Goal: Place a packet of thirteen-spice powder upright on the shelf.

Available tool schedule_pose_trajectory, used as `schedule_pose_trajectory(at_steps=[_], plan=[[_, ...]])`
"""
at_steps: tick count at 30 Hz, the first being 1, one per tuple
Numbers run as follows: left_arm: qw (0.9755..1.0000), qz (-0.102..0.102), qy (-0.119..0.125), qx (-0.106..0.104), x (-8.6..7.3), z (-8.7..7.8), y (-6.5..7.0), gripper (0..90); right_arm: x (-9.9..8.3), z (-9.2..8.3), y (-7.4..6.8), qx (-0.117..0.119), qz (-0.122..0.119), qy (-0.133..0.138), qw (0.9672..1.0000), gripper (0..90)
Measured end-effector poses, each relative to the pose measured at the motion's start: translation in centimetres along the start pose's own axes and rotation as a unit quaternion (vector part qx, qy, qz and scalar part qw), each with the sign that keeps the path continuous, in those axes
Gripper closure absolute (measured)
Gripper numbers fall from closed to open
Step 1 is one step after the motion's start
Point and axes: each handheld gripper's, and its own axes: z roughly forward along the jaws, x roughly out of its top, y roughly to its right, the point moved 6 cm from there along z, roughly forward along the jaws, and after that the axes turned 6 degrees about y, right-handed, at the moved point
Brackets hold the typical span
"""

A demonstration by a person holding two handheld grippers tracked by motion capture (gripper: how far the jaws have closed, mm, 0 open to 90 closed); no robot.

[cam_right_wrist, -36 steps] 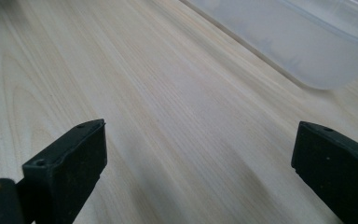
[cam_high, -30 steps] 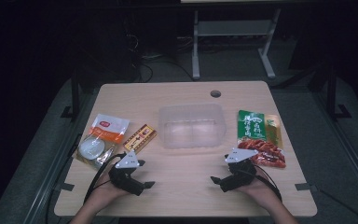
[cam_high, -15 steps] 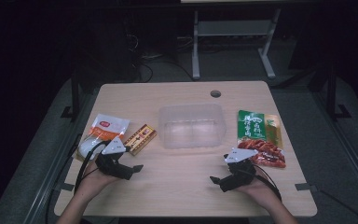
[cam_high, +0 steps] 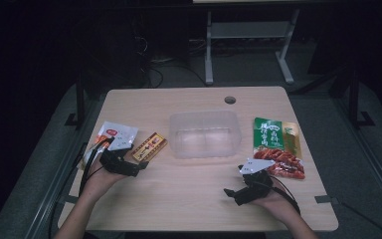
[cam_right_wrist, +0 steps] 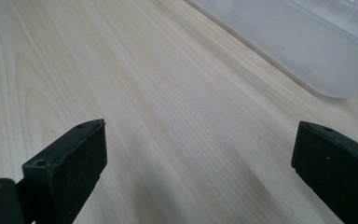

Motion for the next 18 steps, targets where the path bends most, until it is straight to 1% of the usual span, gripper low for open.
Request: schedule_pose_trajectory(at_steps=[1, 4, 6, 7, 8, 9, 12, 16, 17, 18], plan=[[1.0, -0.004, -0.003, 0.001, 0.0, 0.2, -0.1, 11.8, 0.0, 0.0, 0.0, 0.0, 0.0, 0.0, 1.0, 3.1], [0.9999, -0.003, -0.016, 0.002, -0.1, 1.2, -0.6, 11.8, 0.0, 0.0, 0.0, 0.0, 0.0, 0.0, 1.0, 3.1], [0.9998, -0.003, -0.021, 0.002, -0.2, 1.9, -0.8, 11.8, 0.0, 0.0, 0.0, 0.0, 0.0, 0.001, 1.0, 3.1], [0.9998, -0.003, -0.021, 0.002, -0.2, 1.9, -0.8, 11.8, 0.0, 0.0, 0.0, 0.0, 0.0, 0.001, 1.0, 3.1], [0.9995, 0.003, -0.03, 0.007, -0.3, 2.5, -1.0, 11.8, 0.0, 0.0, 0.0, 0.0, 0.0, 0.0, 1.0, 3.1], [0.9993, 0.006, -0.035, 0.013, -0.3, 2.7, -1.0, 11.8, 0.0, 0.0, 0.0, 0.0, 0.0, 0.0, 1.0, 3.1], [0.9989, 0.002, -0.045, 0.016, -0.6, 3.4, -1.1, 11.8, 0.0, 0.0, 0.0, 0.001, 0.0, 0.0, 1.0, 3.1], [0.9979, 0.004, -0.059, 0.026, -1.1, 3.9, -1.4, 11.6, 0.0, 0.0, 0.0, 0.002, 0.001, 0.001, 1.0, 3.1], [0.9979, -0.005, -0.058, 0.026, -1.2, 4.1, -1.3, 11.7, 0.0, 0.0, -0.1, 0.003, 0.0, 0.0, 1.0, 3.1], [0.9976, -0.002, -0.063, 0.028, -1.3, 4.1, -1.5, 11.7, 0.0, 0.0, -0.1, 0.003, 0.0, 0.001, 1.0, 3.1]])
